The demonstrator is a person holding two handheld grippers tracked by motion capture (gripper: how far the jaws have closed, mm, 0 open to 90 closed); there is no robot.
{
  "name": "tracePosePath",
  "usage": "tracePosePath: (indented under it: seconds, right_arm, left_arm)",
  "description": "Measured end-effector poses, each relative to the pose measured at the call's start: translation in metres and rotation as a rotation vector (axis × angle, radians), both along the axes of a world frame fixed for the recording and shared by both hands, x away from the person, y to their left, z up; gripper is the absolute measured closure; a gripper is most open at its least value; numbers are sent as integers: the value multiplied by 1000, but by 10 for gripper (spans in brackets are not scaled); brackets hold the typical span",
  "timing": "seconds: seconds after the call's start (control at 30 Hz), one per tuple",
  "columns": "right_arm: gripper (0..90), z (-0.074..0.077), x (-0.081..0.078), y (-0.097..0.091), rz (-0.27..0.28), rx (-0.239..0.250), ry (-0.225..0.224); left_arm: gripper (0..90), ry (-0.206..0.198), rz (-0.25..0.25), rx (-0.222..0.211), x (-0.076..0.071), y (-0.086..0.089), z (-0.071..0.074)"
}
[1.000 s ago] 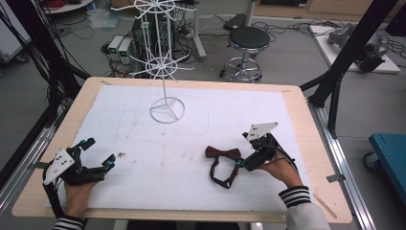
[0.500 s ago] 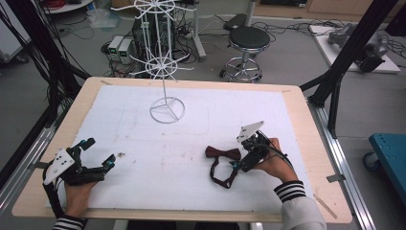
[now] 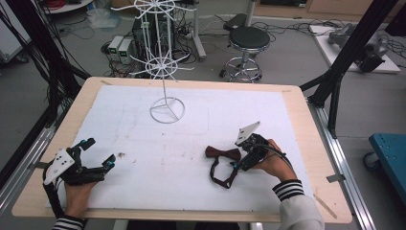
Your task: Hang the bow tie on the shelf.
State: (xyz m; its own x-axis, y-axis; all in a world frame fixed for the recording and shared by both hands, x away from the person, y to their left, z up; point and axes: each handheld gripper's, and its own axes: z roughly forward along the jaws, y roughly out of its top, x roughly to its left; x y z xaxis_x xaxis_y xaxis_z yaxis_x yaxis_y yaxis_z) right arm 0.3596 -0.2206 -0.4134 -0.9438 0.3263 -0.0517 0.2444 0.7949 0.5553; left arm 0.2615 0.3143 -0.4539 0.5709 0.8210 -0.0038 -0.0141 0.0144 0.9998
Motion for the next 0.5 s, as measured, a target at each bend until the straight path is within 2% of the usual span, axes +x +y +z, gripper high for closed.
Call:
tracePosePath:
  seconds: [0.1, 0.13, 0.33, 0.5]
  right_arm:
    - [203, -1, 0, 0, 2, -5, 6]
    - [258, -2, 0, 1, -1, -17, 6]
    - [341, -4, 1, 2, 2, -32, 17]
    - [511, -3, 2, 0, 5, -36, 17]
  left_arm:
    - [17, -1, 0, 0, 0, 0, 0]
    - [17, -1, 0, 0, 0, 0, 0]
    - [17, -3, 1, 3, 0, 0, 0]
    - [17, -1, 0, 4, 0, 0, 0]
